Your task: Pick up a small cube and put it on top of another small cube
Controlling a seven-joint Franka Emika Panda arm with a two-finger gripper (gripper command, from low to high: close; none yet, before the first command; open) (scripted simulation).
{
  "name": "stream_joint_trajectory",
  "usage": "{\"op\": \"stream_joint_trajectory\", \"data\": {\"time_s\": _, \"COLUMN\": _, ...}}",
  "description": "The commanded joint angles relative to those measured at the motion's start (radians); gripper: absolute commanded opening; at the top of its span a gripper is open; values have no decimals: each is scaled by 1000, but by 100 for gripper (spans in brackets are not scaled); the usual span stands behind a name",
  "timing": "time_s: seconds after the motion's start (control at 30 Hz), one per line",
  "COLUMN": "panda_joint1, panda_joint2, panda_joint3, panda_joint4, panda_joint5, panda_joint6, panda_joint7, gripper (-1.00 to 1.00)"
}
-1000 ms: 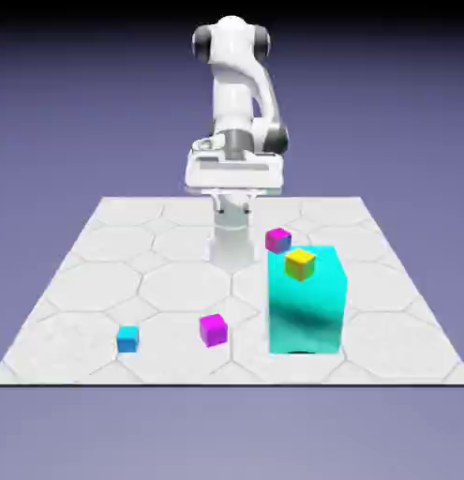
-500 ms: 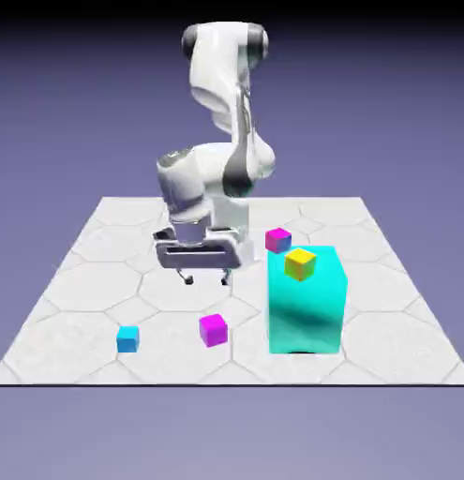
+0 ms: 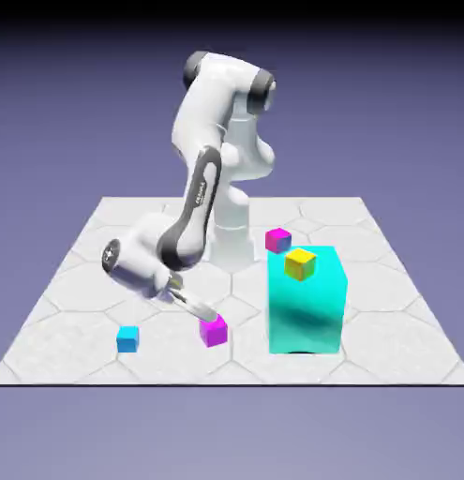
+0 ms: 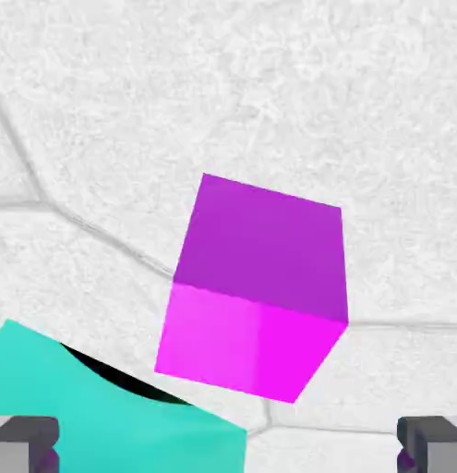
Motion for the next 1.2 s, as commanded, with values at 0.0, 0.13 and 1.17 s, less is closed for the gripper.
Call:
{"op": "stream_joint_trajectory", "data": {"time_s": 0.0, "panda_joint1": 7, "panda_joint2": 36, "panda_joint3": -20, "panda_joint4": 21, "panda_joint5": 25, "panda_joint6": -44, "panda_joint7": 2, "gripper": 0}}
{"op": "stream_joint_trajectory", "data": {"time_s": 0.13, "panda_joint1": 33, "panda_joint2": 180, "panda_joint3": -102, "panda_joint4": 104, "panda_joint5": 123, "panda_joint6": -218, "panda_joint7": 11, "gripper": 0}}
{"op": "stream_joint_trajectory", "data": {"time_s": 1.17, "panda_joint1": -177, "panda_joint2": -221, "panda_joint3": 531, "panda_joint4": 326, "panda_joint5": 52, "panda_joint6": -477, "panda_joint7": 451, "gripper": -100}}
